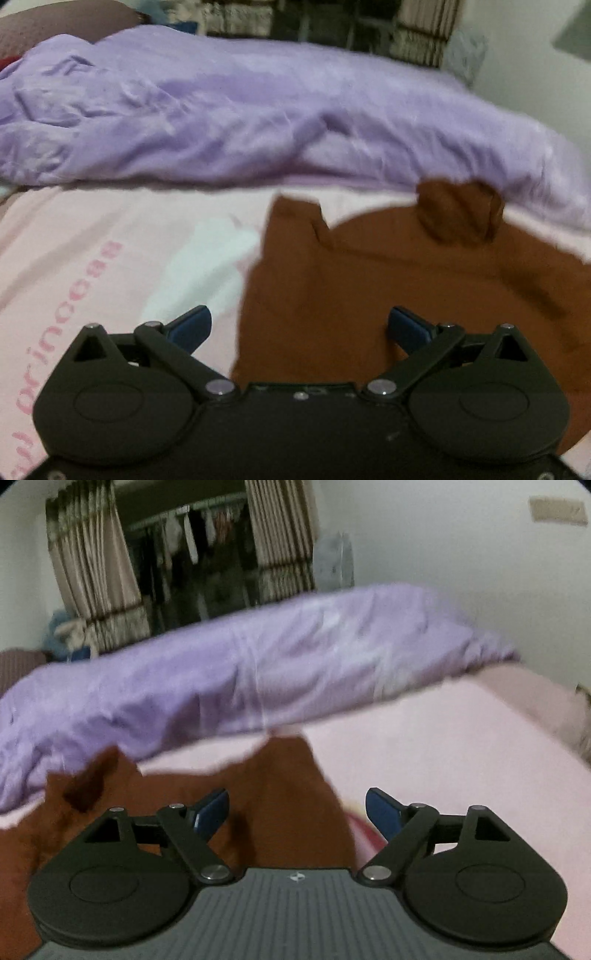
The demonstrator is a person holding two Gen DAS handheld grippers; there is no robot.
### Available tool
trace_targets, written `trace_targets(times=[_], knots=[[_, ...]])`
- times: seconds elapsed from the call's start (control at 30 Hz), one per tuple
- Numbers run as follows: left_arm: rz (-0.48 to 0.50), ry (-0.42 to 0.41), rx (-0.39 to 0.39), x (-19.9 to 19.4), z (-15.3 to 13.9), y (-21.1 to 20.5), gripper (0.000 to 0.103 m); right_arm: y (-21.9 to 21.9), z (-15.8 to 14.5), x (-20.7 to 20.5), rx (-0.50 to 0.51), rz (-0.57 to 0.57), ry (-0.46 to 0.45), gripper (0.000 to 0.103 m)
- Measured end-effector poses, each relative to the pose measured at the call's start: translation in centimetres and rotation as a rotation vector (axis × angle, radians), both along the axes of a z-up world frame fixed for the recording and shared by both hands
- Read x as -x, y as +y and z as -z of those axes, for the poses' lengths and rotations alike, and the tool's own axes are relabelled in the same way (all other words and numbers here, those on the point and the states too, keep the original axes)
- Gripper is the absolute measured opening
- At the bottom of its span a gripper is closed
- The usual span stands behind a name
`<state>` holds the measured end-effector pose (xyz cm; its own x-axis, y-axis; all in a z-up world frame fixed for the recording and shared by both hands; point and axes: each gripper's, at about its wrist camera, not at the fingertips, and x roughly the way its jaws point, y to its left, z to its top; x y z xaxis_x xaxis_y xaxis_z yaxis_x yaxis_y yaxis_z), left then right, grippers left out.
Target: Fold large clothes
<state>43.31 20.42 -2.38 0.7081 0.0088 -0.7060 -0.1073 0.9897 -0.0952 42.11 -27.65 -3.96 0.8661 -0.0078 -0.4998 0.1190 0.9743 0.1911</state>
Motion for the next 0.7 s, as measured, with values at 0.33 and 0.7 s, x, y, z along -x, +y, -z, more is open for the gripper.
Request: trace_targets(times=[0.33,0.7], knots=[[-0.062,-0.283,0.068,2.7,-3.9,0.1,0.015,0.7,-1.7,0.0,-0.056,-0.038,-0.088,0.006],[-0.162,-0.122,0.101,-0.4,4.8,2.2,0.027,2.9,4.9,-5.1,0.024,0.019,0.054,0.01]])
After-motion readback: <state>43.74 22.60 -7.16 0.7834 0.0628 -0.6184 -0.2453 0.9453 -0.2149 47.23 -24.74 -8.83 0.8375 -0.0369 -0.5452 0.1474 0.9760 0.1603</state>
